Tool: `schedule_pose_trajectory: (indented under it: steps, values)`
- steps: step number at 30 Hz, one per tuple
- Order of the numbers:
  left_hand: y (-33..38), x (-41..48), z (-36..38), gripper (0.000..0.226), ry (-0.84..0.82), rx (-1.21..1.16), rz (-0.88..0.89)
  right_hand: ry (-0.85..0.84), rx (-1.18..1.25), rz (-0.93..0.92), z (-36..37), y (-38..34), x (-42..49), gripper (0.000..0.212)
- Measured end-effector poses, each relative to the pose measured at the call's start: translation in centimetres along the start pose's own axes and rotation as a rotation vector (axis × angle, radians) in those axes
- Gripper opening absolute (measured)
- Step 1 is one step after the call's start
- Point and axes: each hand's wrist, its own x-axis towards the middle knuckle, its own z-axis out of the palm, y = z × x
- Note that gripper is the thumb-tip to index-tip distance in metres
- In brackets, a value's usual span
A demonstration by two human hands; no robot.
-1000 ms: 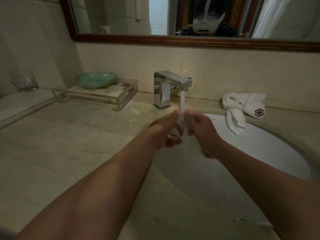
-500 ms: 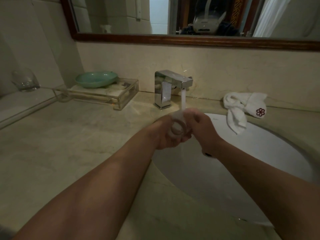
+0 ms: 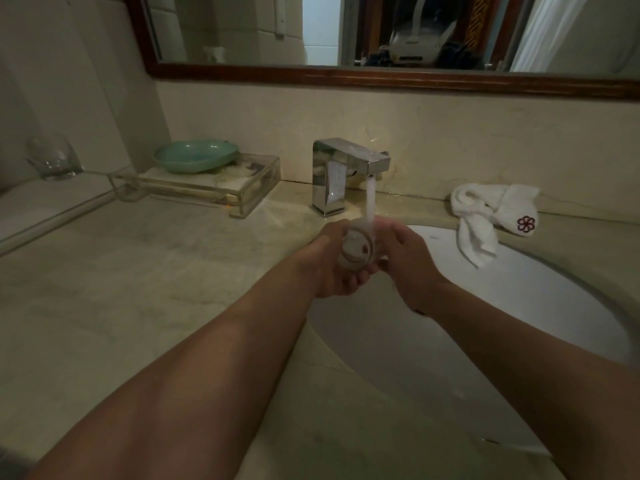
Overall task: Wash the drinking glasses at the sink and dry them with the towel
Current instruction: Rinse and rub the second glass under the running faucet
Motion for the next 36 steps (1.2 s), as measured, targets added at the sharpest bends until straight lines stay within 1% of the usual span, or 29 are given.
schedule_pose_trajectory:
  steps: [1, 3, 6, 7, 8, 9, 10, 11, 12, 13, 14, 17, 18, 20, 21, 23, 24, 25, 26, 27, 29, 30, 31, 32, 33, 34, 35, 36]
  values:
    - [0.0, 0.1, 0.0, 0.058, -0.018, -0.014, -0.013, 0.039, -0.012, -0.014, -0.3, 0.1, 0.1, 0.029]
    - [0.0, 0.1, 0.0, 0.056, -0.042, -0.003, -0.010, 0.063, -0.013, -0.010, -0.7, 0.0, 0.1, 0.026]
    - [-0.1, 0.2, 0.0, 0.057, -0.016, 0.022, 0.026, 0.081, 0.016, 0.082, -0.6, 0.2, -0.2, 0.028]
    - [-0.2, 0.3, 0.0, 0.060, -0.009, 0.023, 0.038, 0.056, 0.049, 0.146, -0.5, 0.1, -0.3, 0.035]
    - [-0.3, 0.4, 0.1, 0.065, -0.004, 0.020, 0.041, 0.003, 0.095, 0.230, -0.5, 0.0, -0.5, 0.047]
    - [-0.4, 0.6, 0.2, 0.067, -0.003, 0.009, 0.044, -0.074, 0.140, 0.317, -0.7, 0.0, -0.6, 0.060]
    - [-0.5, 0.6, 0.4, 0.063, -0.005, -0.002, 0.052, -0.164, 0.176, 0.381, -0.9, -0.1, -0.5, 0.070]
    - [-0.6, 0.7, 0.6, 0.054, -0.010, -0.012, 0.065, -0.246, 0.204, 0.422, -1.1, -0.1, -0.5, 0.073]
    - [-0.6, 0.7, 0.7, 0.043, -0.020, -0.033, 0.074, -0.290, 0.217, 0.450, -1.1, -0.2, -0.5, 0.071]
    - [-0.6, 0.7, 0.6, 0.034, -0.044, -0.072, 0.077, -0.299, 0.226, 0.468, -1.1, -0.4, -0.5, 0.066]
    - [-0.5, 0.5, 0.5, 0.029, -0.070, -0.125, 0.070, -0.286, 0.231, 0.471, -1.1, -0.4, -0.6, 0.061]
    - [-0.4, 0.4, 0.4, 0.037, -0.070, -0.276, 0.026, -0.255, 0.222, 0.408, -1.2, -0.3, -0.6, 0.053]
    - [-0.3, 0.4, 0.4, 0.043, -0.062, -0.297, 0.005, -0.260, 0.203, 0.366, -1.2, -0.3, -0.6, 0.049]
    - [-0.5, 0.7, 0.3, 0.061, -0.082, -0.286, -0.021, -0.278, 0.108, 0.284, -1.1, 0.1, -0.4, 0.037]
    - [-0.6, 0.9, 0.2, 0.063, -0.079, -0.266, -0.019, -0.272, 0.038, 0.252, -1.2, 0.5, -0.3, 0.037]
    - [-0.6, 1.3, 0.1, 0.049, -0.053, -0.240, 0.008, -0.204, -0.075, 0.215, -1.1, 0.7, -0.2, 0.049]
    - [-0.5, 1.3, 0.1, 0.041, -0.017, -0.248, 0.020, -0.134, -0.100, 0.206, -1.1, 0.6, -0.2, 0.054]
    - [-0.4, 1.4, 0.1, 0.034, 0.036, -0.255, 0.031, -0.049, -0.107, 0.198, -1.2, 0.5, -0.1, 0.057]
    - [-0.4, 1.5, 0.1, 0.031, 0.089, -0.250, 0.043, 0.013, -0.110, 0.185, -1.3, 0.5, 0.0, 0.055]
    - [-0.5, 1.7, 0.0, 0.030, 0.121, -0.230, 0.052, 0.020, -0.134, 0.168, -1.6, 0.5, 0.0, 0.049]
    - [-0.6, 1.9, 0.1, 0.035, 0.121, -0.191, 0.047, -0.107, -0.244, 0.161, -1.9, 1.2, -0.1, 0.037]
    - [-0.6, 2.0, 0.0, 0.037, 0.121, -0.184, 0.042, -0.182, -0.286, 0.181, -1.8, 1.6, -0.3, 0.040]
    - [-0.5, 2.0, 0.0, 0.039, 0.124, -0.184, 0.041, -0.216, -0.313, 0.205, -1.6, 2.0, -0.5, 0.046]
    - [-0.5, 2.1, -0.1, 0.038, 0.134, -0.180, 0.046, -0.206, -0.322, 0.216, -1.3, 2.2, -0.4, 0.053]
    - [-0.5, 2.2, -0.1, 0.036, 0.150, -0.168, 0.053, -0.159, -0.306, 0.208, -1.0, 2.1, -0.3, 0.055]
    - [-0.5, 2.3, -0.2, 0.034, 0.166, -0.153, 0.060, -0.104, -0.276, 0.193, -0.8, 2.0, -0.3, 0.052]
    - [-0.5, 2.5, -0.2, 0.033, 0.183, -0.137, 0.062, -0.068, -0.254, 0.178, -0.6, 1.7, -0.3, 0.043]
    - [-0.5, 2.6, -0.3, 0.032, 0.194, -0.131, 0.062, -0.085, -0.244, 0.172, -0.5, 1.6, -0.3, 0.034]
